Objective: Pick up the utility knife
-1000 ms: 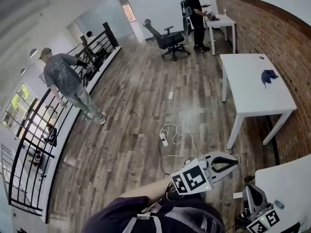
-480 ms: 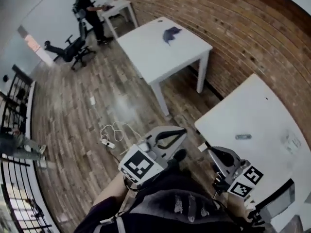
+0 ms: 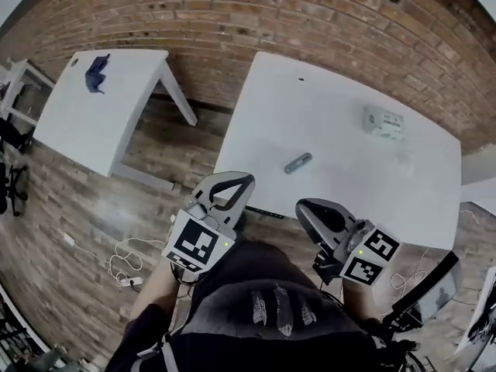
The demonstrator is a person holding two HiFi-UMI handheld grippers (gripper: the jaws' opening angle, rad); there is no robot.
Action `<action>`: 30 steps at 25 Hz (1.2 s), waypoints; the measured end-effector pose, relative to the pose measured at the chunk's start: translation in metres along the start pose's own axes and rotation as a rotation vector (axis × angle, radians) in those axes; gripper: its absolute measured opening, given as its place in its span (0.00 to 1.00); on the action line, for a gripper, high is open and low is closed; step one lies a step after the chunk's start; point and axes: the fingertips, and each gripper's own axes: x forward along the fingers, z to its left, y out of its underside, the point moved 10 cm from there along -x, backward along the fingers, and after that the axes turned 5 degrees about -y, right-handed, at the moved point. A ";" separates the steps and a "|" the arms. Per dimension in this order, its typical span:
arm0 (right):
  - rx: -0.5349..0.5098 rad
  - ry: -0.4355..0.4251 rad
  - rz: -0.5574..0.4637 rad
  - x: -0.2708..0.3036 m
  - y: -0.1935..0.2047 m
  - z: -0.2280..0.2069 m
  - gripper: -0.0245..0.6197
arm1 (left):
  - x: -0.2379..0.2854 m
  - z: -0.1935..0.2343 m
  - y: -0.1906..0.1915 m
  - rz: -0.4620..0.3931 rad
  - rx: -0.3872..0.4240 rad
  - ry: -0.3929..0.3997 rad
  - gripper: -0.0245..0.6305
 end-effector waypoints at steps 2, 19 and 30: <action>0.007 0.090 -0.020 -0.005 -0.005 0.001 0.04 | 0.031 0.005 0.009 0.021 0.018 0.094 0.03; 0.091 0.507 -0.141 -0.027 0.005 0.010 0.04 | 0.207 -0.024 0.098 0.288 0.041 0.407 0.09; 0.154 0.375 -0.122 -0.035 -0.007 -0.038 0.04 | 0.264 -0.058 0.137 0.504 0.128 0.351 0.39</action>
